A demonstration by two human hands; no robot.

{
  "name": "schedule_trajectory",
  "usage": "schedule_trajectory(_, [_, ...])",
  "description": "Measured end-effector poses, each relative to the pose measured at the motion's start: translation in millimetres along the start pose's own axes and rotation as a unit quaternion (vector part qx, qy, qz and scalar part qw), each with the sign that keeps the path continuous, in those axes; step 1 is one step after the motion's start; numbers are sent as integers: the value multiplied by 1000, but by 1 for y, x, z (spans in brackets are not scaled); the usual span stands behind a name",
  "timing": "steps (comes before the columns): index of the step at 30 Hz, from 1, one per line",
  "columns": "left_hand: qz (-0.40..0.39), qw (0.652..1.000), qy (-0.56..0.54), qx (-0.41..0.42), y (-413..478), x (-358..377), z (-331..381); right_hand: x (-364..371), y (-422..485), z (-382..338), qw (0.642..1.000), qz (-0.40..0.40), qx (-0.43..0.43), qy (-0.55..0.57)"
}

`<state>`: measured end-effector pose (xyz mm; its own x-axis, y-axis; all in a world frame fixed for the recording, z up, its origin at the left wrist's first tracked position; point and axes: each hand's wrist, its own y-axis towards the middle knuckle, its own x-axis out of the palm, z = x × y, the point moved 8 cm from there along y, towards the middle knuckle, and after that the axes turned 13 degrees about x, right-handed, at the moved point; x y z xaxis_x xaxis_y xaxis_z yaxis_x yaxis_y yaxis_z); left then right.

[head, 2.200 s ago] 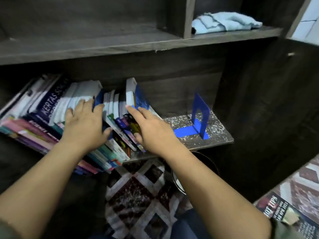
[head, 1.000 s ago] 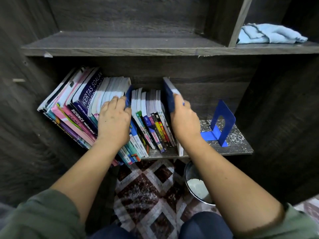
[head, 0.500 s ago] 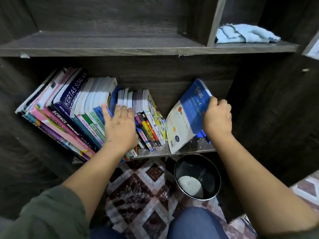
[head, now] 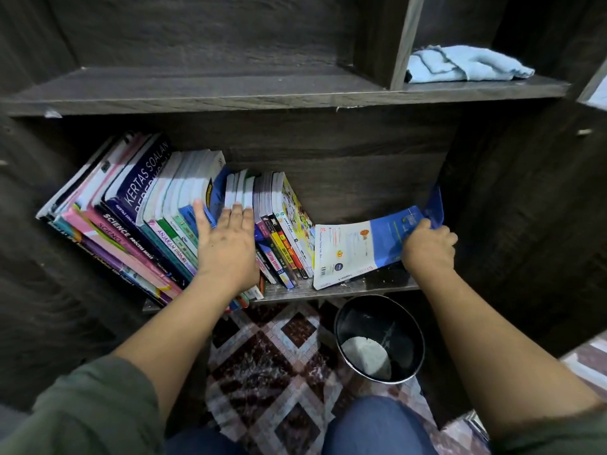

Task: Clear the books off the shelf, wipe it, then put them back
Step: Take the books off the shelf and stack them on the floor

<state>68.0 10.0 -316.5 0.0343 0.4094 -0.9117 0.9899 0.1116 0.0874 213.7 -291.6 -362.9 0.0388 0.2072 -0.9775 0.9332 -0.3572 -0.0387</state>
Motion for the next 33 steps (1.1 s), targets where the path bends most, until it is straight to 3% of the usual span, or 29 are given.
schedule_trajectory(6, [5, 1000, 12, 1, -1, 1, 1, 44, 16, 35, 997, -66, 27, 34])
schedule_trajectory(10, [4, 1000, 22, -4, -1, 2, 2, 69, 10, 45, 995, -100, -11, 10])
schedule_trajectory(13, [2, 1000, 26, -7, -1, 2, 2, 93, -1, 46, 986, -116, -29, -112])
schedule_trajectory(16, [-3, 1000, 25, -9, -1, 2, 3, 94, -15, 28, 970, -47, -85, -224])
schedule_trajectory(18, [-5, 1000, 24, -8, -1, 1, 3, 97, -25, 4, 960, -35, -184, -208])
schedule_trajectory(21, [-2, 1000, 21, -9, -1, 1, 2, 113, -42, -20, 924, -121, -319, -174])
schedule_trajectory(24, [5, 1000, 16, -9, -3, 0, 1, 121, -41, -25, 913, -143, -345, -165])
schedule_trajectory(29, [16, 1000, 4, -5, -3, -1, 1, 113, -48, -36, 915, -158, -318, -192])
schedule_trajectory(33, [21, 1000, 2, 12, -3, -5, -2, 48, -83, -98, 921, -58, -380, -61])
